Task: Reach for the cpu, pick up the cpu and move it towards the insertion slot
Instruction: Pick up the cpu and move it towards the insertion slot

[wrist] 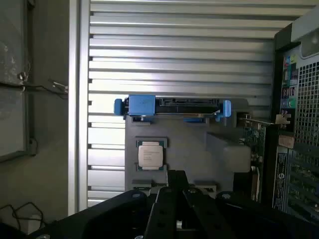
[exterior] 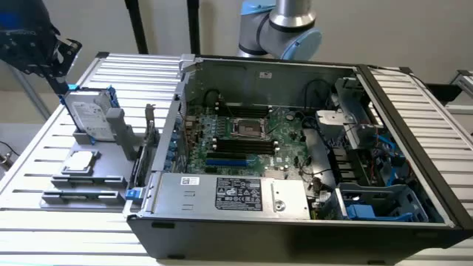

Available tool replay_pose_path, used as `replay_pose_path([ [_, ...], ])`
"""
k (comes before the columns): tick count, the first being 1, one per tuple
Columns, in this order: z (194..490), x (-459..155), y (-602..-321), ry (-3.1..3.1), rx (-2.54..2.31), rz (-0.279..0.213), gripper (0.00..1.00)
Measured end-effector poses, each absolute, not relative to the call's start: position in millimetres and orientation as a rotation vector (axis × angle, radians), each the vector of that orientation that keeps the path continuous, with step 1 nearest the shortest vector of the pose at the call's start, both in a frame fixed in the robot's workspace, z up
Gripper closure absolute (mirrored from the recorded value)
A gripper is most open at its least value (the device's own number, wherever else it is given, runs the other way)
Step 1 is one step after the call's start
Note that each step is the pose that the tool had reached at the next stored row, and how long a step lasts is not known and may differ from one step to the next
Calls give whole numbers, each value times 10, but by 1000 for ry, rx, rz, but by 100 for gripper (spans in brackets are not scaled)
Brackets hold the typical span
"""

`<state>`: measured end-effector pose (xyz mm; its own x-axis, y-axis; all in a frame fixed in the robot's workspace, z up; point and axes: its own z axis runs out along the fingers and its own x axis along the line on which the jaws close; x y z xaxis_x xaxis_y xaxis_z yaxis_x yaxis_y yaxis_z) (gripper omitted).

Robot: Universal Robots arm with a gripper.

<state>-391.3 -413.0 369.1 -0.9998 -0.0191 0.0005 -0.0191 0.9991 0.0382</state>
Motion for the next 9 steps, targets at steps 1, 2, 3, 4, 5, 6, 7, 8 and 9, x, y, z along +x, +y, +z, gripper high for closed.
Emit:
replay_pose_path([
  [1,3691,-3913,-4130,-3140,30,-60,89],
  [2,3691,-3913,-4130,-3140,30,-60,89],
  [3,3691,-3913,-4130,-3140,30,-60,89],
  [4,3691,-3913,-4130,-3140,30,-60,89],
  [5,3691,-3913,-4130,-3140,30,-60,89],
  [6,3691,-3913,-4130,-3140,30,-60,89],
  [7,3690,-3913,-4130,-3140,30,-60,89],
  [8,3691,-3913,-4130,-3140,30,-60,89],
  [9,3691,-3913,-4130,-3140,30,-60,89],
])
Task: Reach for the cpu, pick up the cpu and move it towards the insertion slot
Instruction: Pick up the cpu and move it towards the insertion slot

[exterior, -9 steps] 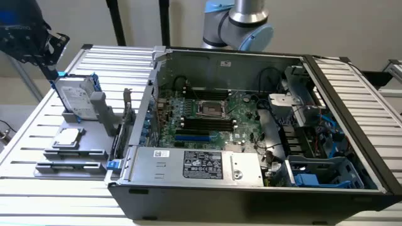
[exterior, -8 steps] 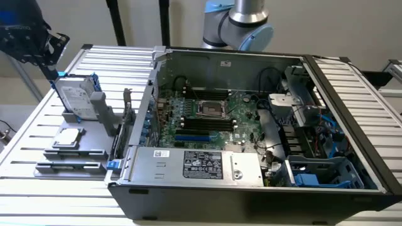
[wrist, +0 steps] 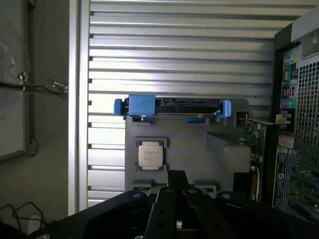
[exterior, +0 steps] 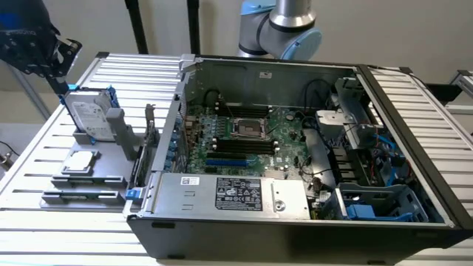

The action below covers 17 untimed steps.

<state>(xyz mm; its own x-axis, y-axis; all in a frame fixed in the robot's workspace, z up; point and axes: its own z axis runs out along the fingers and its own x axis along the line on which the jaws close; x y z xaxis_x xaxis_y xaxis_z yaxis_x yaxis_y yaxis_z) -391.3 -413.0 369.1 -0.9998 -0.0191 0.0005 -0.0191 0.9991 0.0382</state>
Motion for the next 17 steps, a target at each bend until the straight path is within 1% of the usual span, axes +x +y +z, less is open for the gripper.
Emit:
replay_pose_path([
  [5,3687,-3916,-4131,-3140,30,-60,89],
  [17,3541,-4184,-4168,-3140,36,-60,89],
])
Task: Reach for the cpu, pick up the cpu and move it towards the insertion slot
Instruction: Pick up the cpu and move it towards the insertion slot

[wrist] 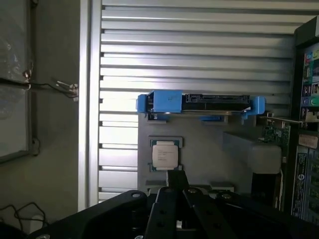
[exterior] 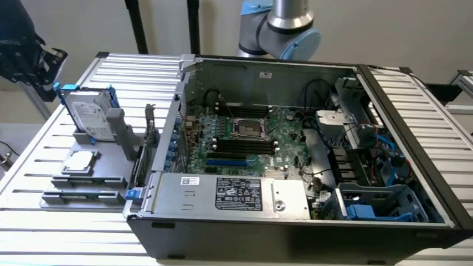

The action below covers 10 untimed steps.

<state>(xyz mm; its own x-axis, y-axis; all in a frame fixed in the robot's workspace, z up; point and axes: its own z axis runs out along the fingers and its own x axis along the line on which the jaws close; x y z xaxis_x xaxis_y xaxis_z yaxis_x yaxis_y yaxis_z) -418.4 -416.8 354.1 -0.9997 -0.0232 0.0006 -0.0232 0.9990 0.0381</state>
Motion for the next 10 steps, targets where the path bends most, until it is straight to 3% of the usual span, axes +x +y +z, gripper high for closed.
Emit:
replay_pose_path([
  [8,3532,-4192,-4169,-3139,54,-58,88],
  [10,3526,-4191,-4168,-3140,55,-59,76],
])
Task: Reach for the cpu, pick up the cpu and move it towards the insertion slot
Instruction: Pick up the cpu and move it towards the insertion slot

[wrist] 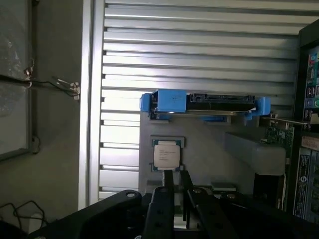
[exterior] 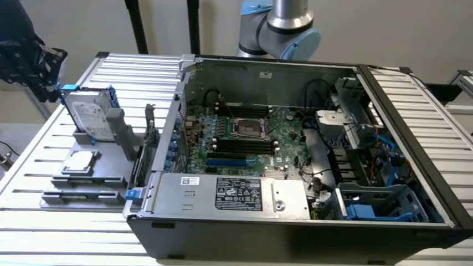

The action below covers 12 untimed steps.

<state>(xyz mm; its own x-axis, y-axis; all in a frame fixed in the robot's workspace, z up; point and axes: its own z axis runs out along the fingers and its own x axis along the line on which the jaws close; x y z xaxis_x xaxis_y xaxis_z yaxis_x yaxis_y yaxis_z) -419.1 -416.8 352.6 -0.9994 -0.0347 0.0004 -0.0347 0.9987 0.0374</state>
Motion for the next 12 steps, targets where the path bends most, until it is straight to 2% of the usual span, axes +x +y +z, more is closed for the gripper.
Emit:
replay_pose_path([
  [1,3520,-4192,-4169,-3140,55,-59,76],
  [3,3502,-4193,-4169,-3140,55,-59,64],
  [4,3491,-4194,-4169,-3139,55,-59,64],
  [8,3426,-4201,-4169,-3139,54,-58,41],
  [10,3389,-4205,-4169,-3139,55,-59,41],
  [11,3371,-4207,-4169,-3139,55,-59,35],
  [12,3351,-4209,-4169,-3139,55,-59,35],
])
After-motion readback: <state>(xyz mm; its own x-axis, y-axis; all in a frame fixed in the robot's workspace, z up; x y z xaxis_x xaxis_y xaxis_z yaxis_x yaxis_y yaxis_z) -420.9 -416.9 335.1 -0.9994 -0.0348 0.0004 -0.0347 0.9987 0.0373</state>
